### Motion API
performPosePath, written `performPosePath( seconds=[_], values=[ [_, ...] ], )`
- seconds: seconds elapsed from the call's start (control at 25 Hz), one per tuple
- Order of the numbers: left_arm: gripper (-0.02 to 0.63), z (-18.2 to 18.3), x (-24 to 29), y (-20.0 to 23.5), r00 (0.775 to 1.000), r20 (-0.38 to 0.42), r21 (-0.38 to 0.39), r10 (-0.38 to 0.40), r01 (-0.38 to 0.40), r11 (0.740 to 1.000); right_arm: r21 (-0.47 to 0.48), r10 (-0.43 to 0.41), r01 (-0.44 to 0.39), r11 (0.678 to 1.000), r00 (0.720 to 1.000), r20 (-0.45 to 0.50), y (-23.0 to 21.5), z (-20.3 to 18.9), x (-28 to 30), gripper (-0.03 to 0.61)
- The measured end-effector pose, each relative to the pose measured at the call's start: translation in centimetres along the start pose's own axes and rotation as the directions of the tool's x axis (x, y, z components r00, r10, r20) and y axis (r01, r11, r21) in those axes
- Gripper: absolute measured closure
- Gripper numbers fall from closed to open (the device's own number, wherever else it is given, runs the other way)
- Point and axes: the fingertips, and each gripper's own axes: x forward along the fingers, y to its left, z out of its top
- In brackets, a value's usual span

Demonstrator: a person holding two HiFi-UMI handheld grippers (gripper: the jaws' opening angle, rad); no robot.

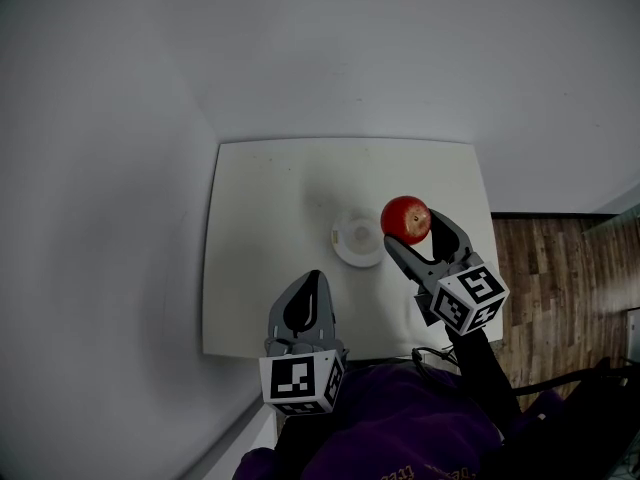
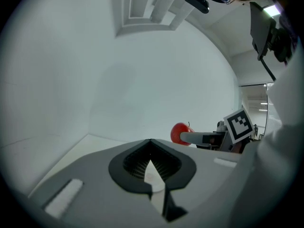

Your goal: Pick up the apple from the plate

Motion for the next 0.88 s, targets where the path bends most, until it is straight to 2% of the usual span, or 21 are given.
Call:
performPosePath(
  seconds=[0.36,0.88],
  values=[
    [0.607,-0.2,-0.3,0.9,1.000,0.020,0.007,-0.008,0.008,1.000,-0.014,0.001,0.001,1.000,0.994,0.111,0.8,2.4,-0.7,0.215],
    [0.607,0.2,-0.2,0.7,1.000,0.025,0.027,-0.019,0.019,0.999,-0.023,0.011,-0.008,1.000,0.993,0.120,1.1,3.3,-0.7,0.215]
  ],
)
